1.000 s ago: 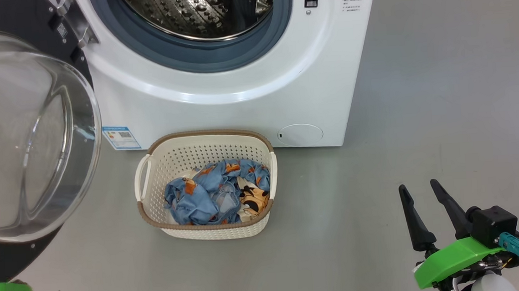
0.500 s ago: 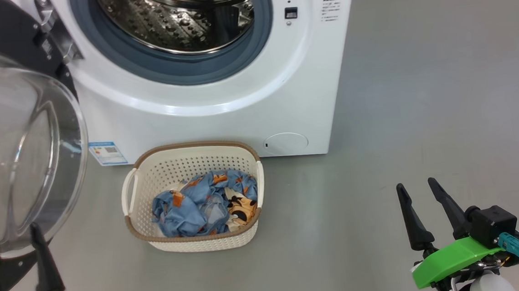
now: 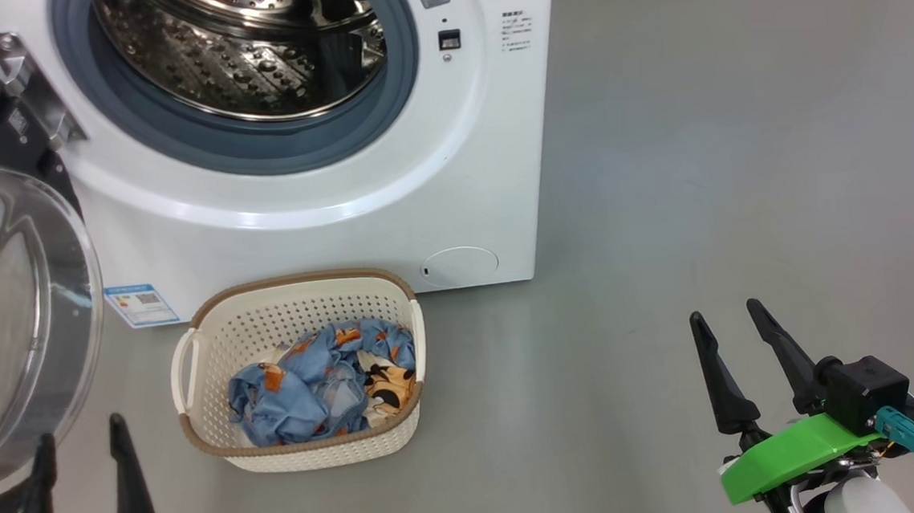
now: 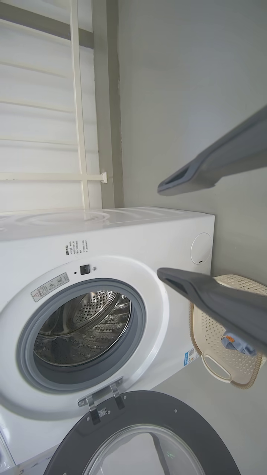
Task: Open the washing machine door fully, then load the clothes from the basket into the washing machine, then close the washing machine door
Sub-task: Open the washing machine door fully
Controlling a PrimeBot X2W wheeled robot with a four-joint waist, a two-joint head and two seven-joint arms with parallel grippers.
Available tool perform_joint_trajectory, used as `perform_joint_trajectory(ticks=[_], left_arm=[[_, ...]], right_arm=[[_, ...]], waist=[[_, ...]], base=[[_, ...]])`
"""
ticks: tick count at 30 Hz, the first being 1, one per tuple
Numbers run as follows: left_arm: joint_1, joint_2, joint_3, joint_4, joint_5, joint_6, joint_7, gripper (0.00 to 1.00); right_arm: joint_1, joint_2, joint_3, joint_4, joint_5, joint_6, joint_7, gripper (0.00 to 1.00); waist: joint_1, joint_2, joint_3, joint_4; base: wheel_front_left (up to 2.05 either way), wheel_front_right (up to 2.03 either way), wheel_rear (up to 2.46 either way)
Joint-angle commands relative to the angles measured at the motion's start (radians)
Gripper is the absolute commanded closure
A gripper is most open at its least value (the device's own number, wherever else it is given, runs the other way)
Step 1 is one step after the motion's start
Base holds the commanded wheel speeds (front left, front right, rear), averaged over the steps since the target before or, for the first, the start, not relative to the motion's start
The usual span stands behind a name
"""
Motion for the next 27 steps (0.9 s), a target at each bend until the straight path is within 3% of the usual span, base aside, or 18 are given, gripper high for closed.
perform_joint_trajectory(ticks=[1, 11, 27], left_arm=[[-0.008, 0.025, 0.016, -0.036, -0.003, 0.006, -0.005, 0.0], [0.017, 0.025, -0.058, -0.045, 0.052, -0.026, -0.005, 0.0], [0.046, 0.025, -0.09, -0.036, 0.052, -0.02, -0.005, 0.0]], right_arm=[[0.009, 0.001, 0.033, -0.033, -0.003, 0.003, -0.007, 0.0], [0.033, 0.001, 0.041, -0.074, -0.011, 0.003, -0.007, 0.0], [0.048, 0.001, 0.04, -0.113, -0.024, 0.003, -0.007, 0.0]], waist=[[0.0001, -0.0001, 0.001, -0.01], [0.0001, -0.0001, -0.004, -0.03], [0.0001, -0.0001, -0.019, -0.039]], base=[[0.0, 0.0, 0.0], [0.0, 0.0, 0.0], [0.0, 0.0, 0.0]])
